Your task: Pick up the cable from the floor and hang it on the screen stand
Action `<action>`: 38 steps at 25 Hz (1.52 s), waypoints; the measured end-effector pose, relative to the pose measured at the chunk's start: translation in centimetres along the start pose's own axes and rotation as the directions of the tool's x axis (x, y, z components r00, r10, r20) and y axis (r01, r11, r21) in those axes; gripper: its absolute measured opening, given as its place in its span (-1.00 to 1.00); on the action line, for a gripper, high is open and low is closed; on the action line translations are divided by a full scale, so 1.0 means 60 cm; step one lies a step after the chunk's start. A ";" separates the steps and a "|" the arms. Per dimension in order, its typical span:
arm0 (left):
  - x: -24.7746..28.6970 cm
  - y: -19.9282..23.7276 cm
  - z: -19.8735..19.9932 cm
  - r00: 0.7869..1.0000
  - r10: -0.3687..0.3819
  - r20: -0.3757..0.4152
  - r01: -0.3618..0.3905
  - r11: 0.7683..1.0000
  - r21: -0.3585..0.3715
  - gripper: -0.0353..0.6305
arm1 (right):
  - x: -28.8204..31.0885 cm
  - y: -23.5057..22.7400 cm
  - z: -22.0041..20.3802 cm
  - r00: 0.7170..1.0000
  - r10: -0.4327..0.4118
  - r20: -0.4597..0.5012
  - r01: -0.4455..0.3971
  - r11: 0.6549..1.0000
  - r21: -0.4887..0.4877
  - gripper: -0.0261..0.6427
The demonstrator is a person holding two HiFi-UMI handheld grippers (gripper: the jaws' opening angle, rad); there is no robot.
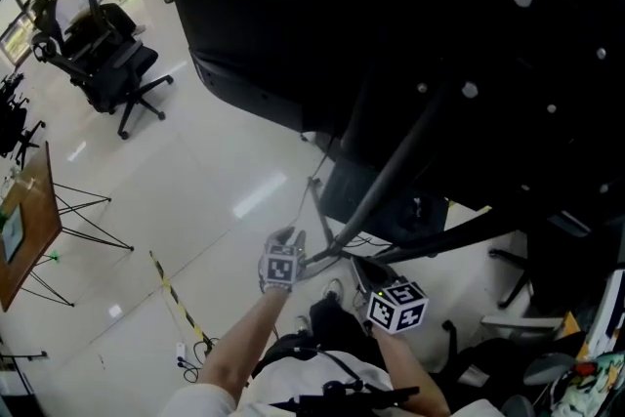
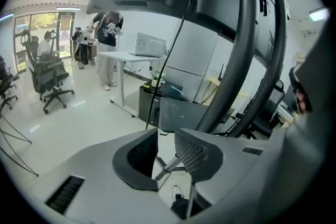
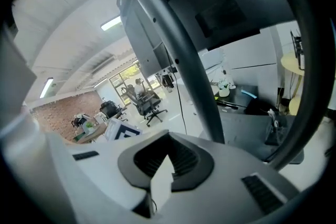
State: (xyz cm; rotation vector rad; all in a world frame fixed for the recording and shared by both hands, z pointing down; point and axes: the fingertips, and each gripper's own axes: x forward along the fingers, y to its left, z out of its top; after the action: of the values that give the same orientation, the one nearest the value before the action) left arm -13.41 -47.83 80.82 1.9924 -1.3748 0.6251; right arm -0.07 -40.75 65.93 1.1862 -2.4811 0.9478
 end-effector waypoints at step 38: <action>0.304 0.125 -0.133 0.977 0.124 -0.175 -0.096 0.982 0.160 -0.83 | 0.145 -0.156 -0.090 1.000 0.001 -0.020 -0.002 0.999 -0.050 -0.92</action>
State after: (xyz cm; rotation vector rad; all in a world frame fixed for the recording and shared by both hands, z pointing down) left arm -14.48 -55.63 100.57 1.9280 -1.3657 0.9656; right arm 1.09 -46.90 78.29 1.1541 -2.4750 0.8875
